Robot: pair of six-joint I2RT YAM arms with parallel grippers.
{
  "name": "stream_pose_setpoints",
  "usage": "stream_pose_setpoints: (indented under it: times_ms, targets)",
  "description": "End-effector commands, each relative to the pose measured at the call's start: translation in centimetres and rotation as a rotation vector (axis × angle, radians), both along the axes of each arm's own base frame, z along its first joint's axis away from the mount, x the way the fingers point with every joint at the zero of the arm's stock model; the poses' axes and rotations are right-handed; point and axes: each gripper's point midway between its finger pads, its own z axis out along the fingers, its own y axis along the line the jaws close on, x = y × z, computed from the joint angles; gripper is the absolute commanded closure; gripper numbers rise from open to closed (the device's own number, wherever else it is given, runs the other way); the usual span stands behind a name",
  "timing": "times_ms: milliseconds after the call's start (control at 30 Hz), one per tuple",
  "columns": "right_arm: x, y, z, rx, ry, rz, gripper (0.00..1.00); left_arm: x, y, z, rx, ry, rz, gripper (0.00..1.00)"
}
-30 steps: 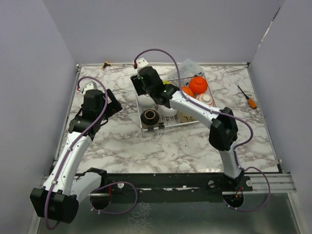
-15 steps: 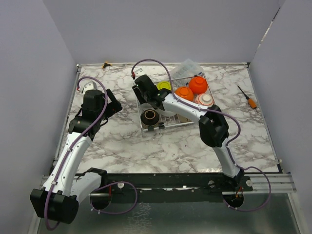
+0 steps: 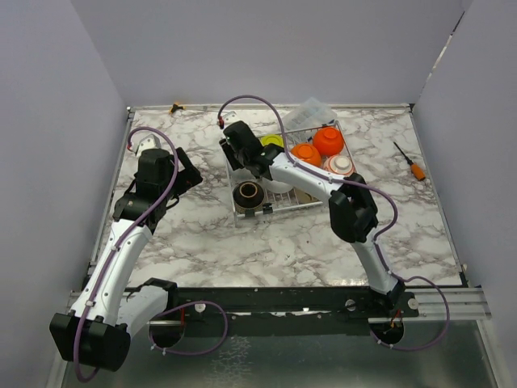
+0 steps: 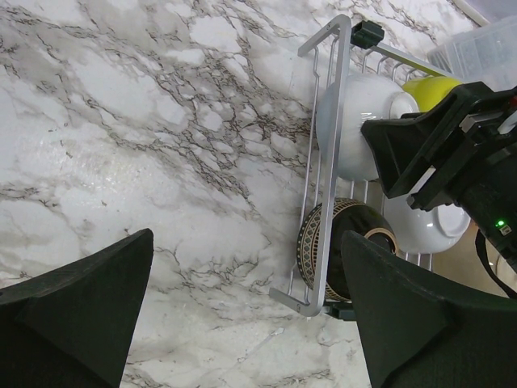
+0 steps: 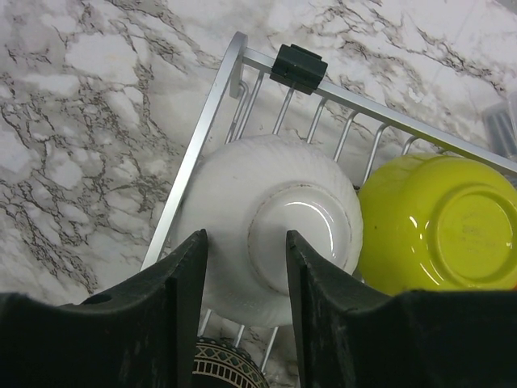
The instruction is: Load the bowls into the dish rack
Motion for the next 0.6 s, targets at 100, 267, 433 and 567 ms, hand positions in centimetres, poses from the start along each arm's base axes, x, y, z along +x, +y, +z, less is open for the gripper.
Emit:
stream_pose_setpoints:
  times_ms: [100, 267, 433, 567]
  targets:
    - [-0.1, 0.0, 2.8, 0.033, -0.002, -0.008, 0.5, -0.6, -0.1, 0.0, 0.0, 0.005, -0.023, 0.01]
    - [0.1, -1.1, 9.6, 0.14, -0.103, -0.06, 0.38, -0.6, -0.3, 0.3, 0.003, 0.001, -0.044, 0.01]
    - [-1.1, -5.3, 12.3, 0.171, -0.156, -0.166, 0.26, -0.5, -0.3, 1.9, 0.027, -0.04, -0.074, 0.01]
    - [-3.4, -10.9, 14.4, 0.168, -0.202, -0.297, 0.19, -0.6, -0.2, 3.6, 0.059, -0.09, -0.104, 0.01]
